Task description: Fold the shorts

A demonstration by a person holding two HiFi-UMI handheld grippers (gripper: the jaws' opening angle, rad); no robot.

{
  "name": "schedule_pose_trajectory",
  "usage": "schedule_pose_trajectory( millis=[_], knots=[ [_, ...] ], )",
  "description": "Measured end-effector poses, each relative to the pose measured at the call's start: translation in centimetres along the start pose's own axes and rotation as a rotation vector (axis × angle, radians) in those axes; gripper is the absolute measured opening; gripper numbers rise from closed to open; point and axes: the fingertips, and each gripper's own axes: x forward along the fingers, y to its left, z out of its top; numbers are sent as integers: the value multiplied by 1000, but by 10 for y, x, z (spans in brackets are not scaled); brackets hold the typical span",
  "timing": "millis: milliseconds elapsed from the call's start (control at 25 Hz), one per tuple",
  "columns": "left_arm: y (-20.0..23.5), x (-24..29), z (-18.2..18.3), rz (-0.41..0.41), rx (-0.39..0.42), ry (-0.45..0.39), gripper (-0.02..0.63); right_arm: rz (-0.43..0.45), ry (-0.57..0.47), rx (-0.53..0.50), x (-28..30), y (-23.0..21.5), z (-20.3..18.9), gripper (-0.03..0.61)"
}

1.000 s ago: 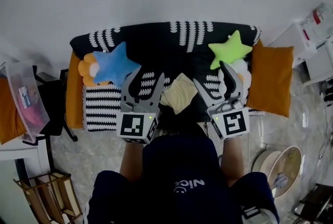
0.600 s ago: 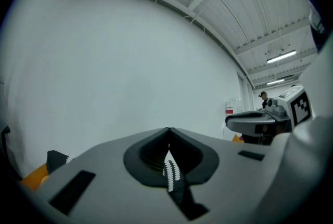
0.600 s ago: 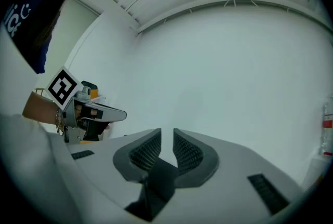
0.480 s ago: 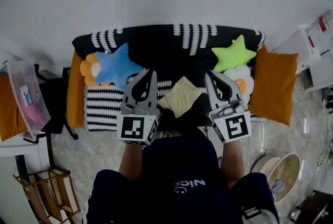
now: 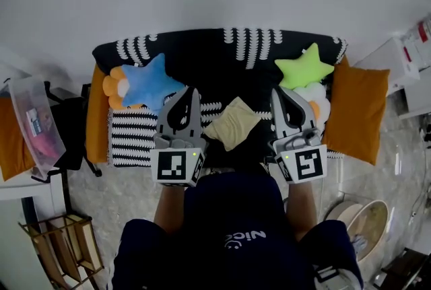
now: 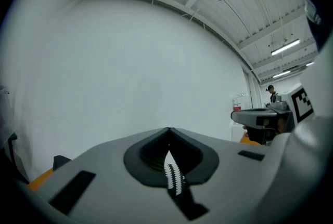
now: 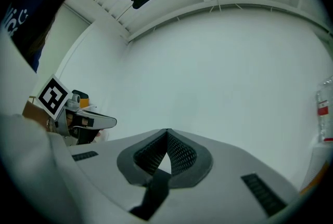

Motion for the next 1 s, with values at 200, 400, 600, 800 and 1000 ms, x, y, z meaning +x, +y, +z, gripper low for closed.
schedule_pose_trajectory(
  millis=[200,400,600,800,1000],
  knots=[
    [-5,2,0,8,-2,-4,3,11,11,-10,1,-4,-4,8],
    [-3,-1,-1,25,0,-4,2,28,24,-21,4,0,-8,8],
    [-2,-8,-4,20,-4,-1,3,38,27,-29,2,5,-10,8],
    [-9,-11,-7,3,12,6,3,38,54,-35,-3,7,-16,8],
    [-11,-15,-8,-5,15,5,2,27,48,-29,-6,12,-16,8]
  ],
)
